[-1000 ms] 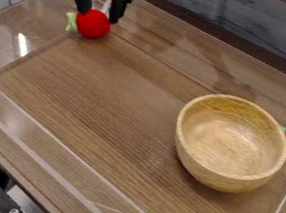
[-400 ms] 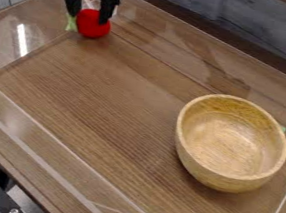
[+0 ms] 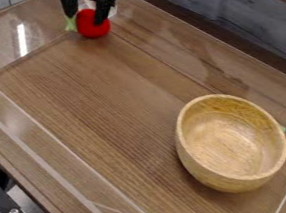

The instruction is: Move the red fruit to the right

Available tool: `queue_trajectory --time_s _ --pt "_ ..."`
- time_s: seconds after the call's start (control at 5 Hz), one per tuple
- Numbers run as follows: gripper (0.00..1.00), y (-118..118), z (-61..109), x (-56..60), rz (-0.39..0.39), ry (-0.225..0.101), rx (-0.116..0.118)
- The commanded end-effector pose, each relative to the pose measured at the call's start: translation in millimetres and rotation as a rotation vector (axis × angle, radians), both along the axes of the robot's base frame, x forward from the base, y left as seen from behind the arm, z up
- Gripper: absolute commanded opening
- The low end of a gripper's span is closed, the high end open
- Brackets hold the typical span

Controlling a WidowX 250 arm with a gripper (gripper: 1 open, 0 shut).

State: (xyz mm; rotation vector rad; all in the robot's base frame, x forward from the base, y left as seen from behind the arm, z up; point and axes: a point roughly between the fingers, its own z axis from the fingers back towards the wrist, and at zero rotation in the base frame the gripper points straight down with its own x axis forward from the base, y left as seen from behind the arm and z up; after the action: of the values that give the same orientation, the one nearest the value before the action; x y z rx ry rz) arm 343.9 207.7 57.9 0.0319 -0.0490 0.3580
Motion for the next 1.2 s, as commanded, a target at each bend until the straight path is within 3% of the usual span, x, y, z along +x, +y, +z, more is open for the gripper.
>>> queue_trajectory --time_s 0.0,0.2,0.6,1.0 --pt "1.0 3 25.8 -2.5 -0.068 -0.07 0.034" --pt "1.0 -2 30.3 -9.9 -0.136 -0.083 0.023" --pt "1.0 11 20.1 -10.1 -0.068 -0.105 0.02" --pt "1.0 5 15.1 -3.0 -0.037 -0.124 0.02"
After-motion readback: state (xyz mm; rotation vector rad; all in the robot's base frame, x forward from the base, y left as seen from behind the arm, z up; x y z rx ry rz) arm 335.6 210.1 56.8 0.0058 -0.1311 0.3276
